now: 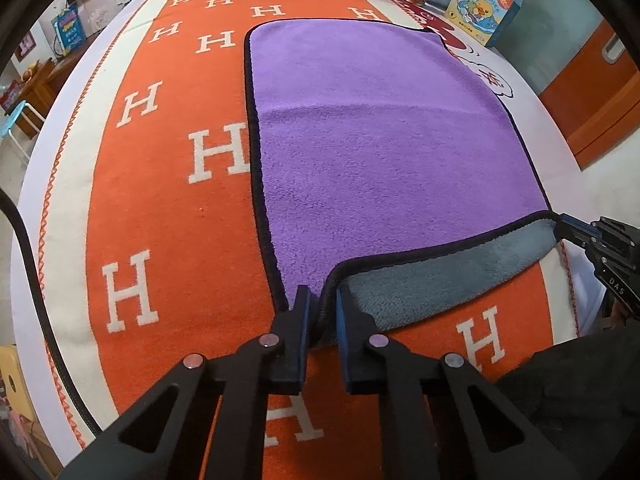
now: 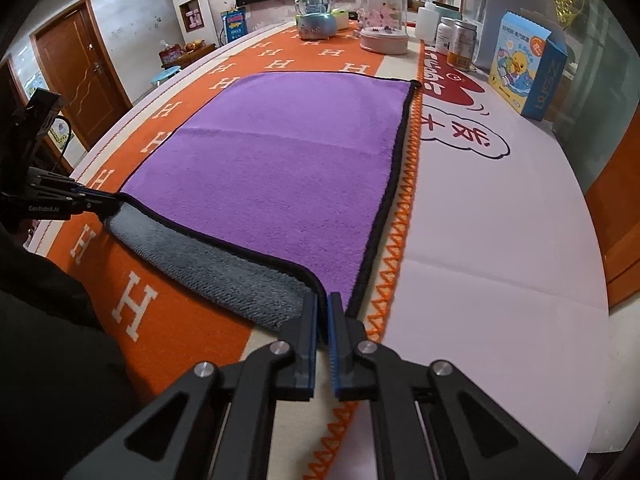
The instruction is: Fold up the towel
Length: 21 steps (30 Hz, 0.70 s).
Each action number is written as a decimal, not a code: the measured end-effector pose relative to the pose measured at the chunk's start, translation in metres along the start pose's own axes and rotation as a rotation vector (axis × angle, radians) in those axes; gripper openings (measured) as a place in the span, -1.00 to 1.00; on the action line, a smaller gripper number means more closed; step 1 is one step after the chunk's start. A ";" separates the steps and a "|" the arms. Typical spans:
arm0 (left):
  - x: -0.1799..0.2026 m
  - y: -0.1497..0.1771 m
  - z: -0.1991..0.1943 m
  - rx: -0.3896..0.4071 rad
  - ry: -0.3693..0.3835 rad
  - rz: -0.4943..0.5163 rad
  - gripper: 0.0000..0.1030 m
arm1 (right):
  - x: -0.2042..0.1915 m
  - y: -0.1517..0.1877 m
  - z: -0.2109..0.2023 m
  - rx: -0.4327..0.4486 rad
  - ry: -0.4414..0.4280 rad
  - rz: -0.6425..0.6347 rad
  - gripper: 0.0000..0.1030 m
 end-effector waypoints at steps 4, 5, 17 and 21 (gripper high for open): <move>0.000 -0.001 0.001 -0.001 -0.006 0.002 -0.84 | 0.002 0.001 0.001 -0.006 0.007 -0.004 -0.93; 0.000 -0.001 0.001 0.001 -0.007 0.000 -0.85 | 0.002 0.001 0.001 -0.007 0.007 -0.003 -0.93; 0.000 -0.009 -0.001 -0.008 -0.018 -0.005 -0.88 | 0.005 -0.010 -0.005 0.021 0.019 -0.013 -0.93; -0.003 -0.020 -0.005 0.011 -0.017 -0.012 -0.88 | 0.007 -0.018 -0.007 0.038 0.024 -0.021 -0.93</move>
Point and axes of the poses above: each gripper's, at about its wrist camera, not at the fingertips, and z roughly the way its jaws point, x to its right, y to its underside, the point moved 10 cm from there along z, roughly the way its jaws point, and after that the axes turned 10 degrees about x, right-handed, at the moved point
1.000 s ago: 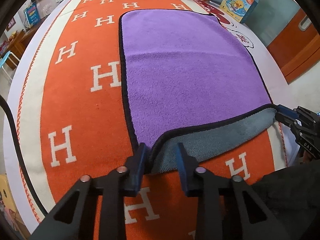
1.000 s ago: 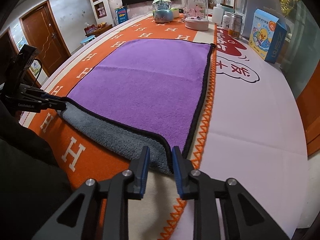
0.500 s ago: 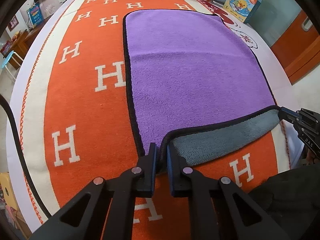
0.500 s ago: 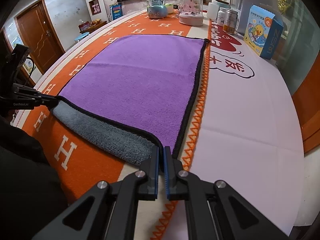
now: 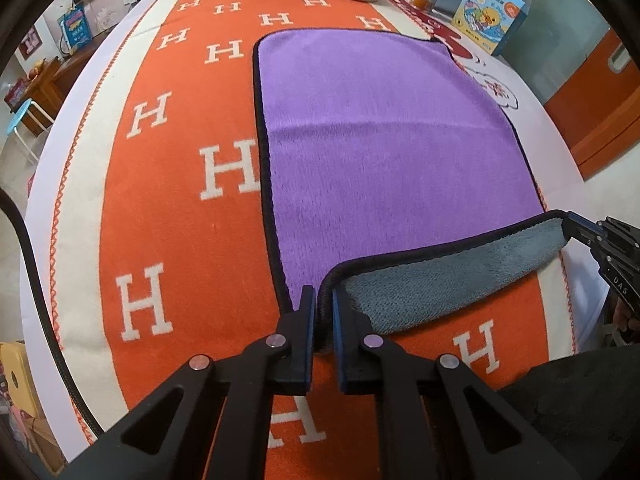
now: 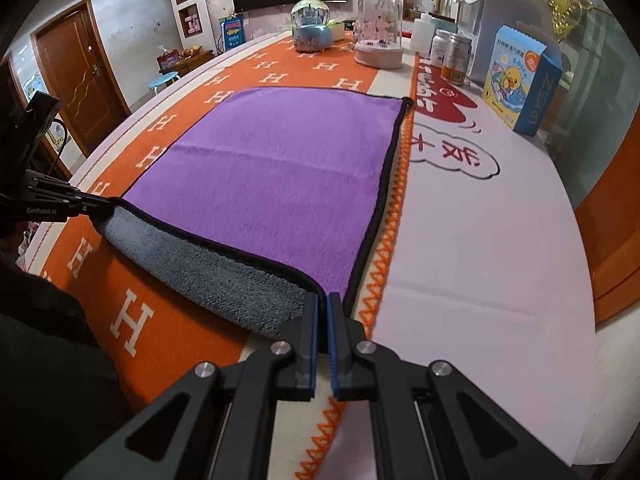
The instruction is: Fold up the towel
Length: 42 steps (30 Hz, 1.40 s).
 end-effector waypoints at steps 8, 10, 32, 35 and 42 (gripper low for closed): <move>-0.002 -0.027 -0.007 0.040 -0.006 0.022 -0.88 | 0.006 -0.030 0.002 0.045 0.018 -0.025 -0.93; -0.002 -0.036 -0.009 0.053 -0.009 0.032 -0.88 | 0.009 -0.039 0.003 0.061 0.025 -0.025 -0.93; -0.022 -0.181 -0.028 0.314 -0.142 0.090 -0.88 | 0.042 -0.179 0.019 0.299 0.124 -0.098 -0.93; -0.026 -0.199 -0.029 0.365 -0.173 0.079 -0.88 | 0.045 -0.200 0.023 0.346 0.150 -0.119 -0.93; -0.029 -0.217 -0.008 0.372 -0.211 0.053 -0.88 | 0.049 -0.216 0.044 0.382 0.182 -0.115 -0.92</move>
Point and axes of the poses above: each gripper's, at about its wrist camera, not at the fingertips, and z roughly the way its jaws point, x to its right, y to its underside, the point moved 10 cm from there along z, roughly the way its jaws point, and after that the axes turned 10 degrees about x, right-handed, at the moved point
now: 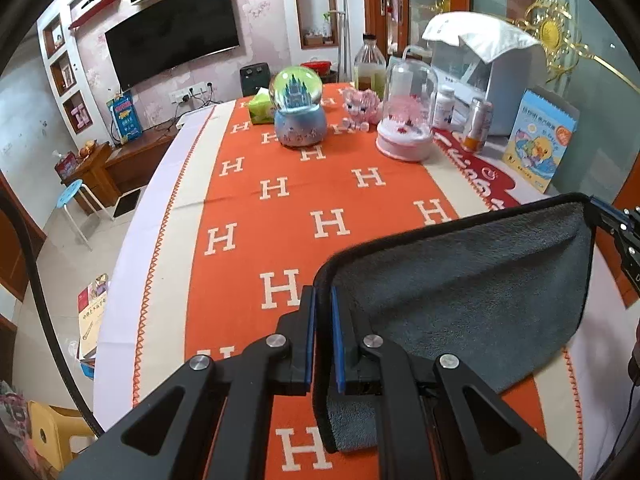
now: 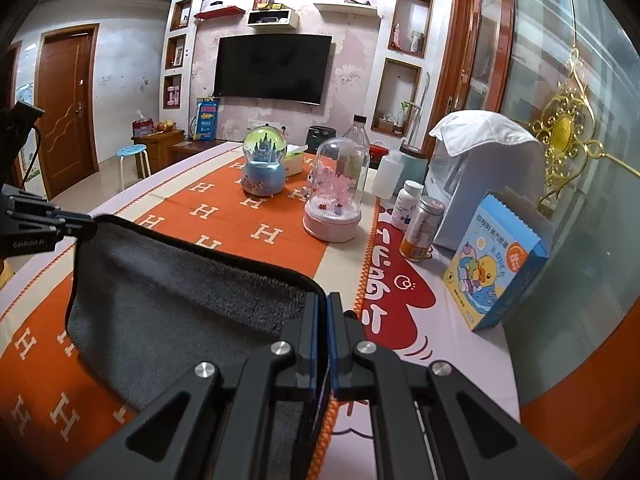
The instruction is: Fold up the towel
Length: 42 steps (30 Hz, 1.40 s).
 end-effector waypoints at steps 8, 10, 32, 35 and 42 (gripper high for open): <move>0.006 0.020 0.030 -0.072 -0.015 0.005 -0.88 | -0.005 0.023 0.029 -0.069 -0.018 -0.014 -0.90; 0.006 0.024 0.035 -0.092 -0.021 0.002 -0.87 | -0.001 0.028 0.035 -0.090 -0.009 -0.011 -0.86; 0.012 0.086 -0.015 -0.218 -0.004 -0.104 -0.36 | -0.008 0.083 -0.003 -0.287 0.040 0.148 -0.07; 0.012 0.094 -0.028 -0.227 -0.005 -0.121 -0.23 | -0.020 0.091 -0.021 -0.305 0.026 0.175 -0.04; 0.012 0.120 -0.069 -0.245 0.002 -0.172 0.15 | -0.042 0.107 -0.069 -0.380 0.024 0.195 0.13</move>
Point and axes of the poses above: each gripper's, at about its wrist camera, not at the fingertips, and z roughly the way its jaws point, x to its right, y to its underside, the point moved 10 cm from there along z, roughly the way its jaws point, and after that the axes turned 10 degrees about x, right-handed, at the moved point
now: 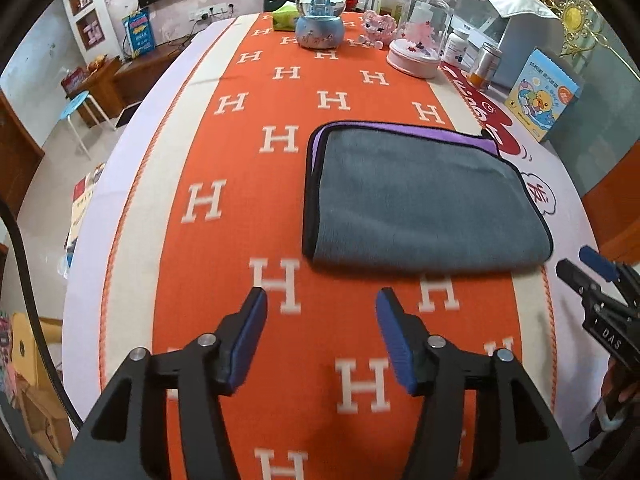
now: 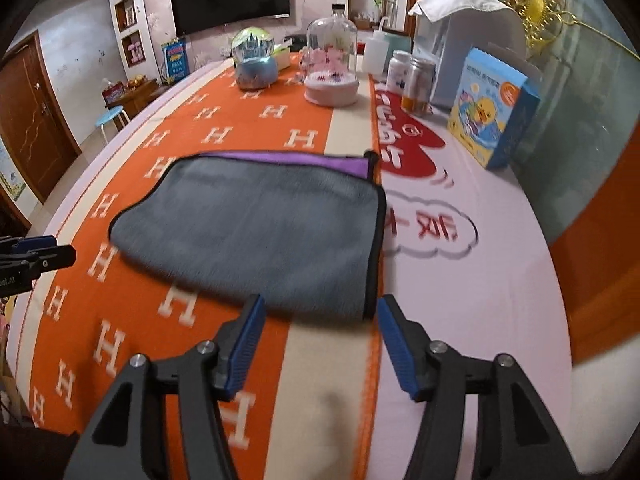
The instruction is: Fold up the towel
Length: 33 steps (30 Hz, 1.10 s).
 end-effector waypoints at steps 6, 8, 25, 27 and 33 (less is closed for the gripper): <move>0.000 0.018 -0.040 0.026 0.036 -0.019 0.45 | -0.003 0.022 -0.037 -0.065 0.003 0.076 0.40; 0.002 0.021 -0.057 0.041 0.039 -0.009 0.46 | -0.003 0.025 -0.053 -0.071 0.024 0.086 0.45; 0.009 0.029 -0.148 0.101 0.004 0.016 0.57 | -0.044 0.014 -0.166 -0.034 -0.074 0.170 0.70; 0.011 0.031 -0.156 0.111 -0.003 0.013 0.57 | -0.055 0.013 -0.177 -0.013 -0.095 0.161 0.71; 0.014 0.038 -0.177 0.164 -0.037 0.009 0.69 | -0.072 0.017 -0.190 0.019 -0.108 0.150 0.72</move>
Point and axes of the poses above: each gripper's, at about its wrist camera, not at the fingertips, and z roughly the way its jaws point, x to its right, y to its underside, the point moved 10 cm from there along z, roughly the way its jaws point, and after that the axes turned 10 degrees about x, right-handed, at the moved point
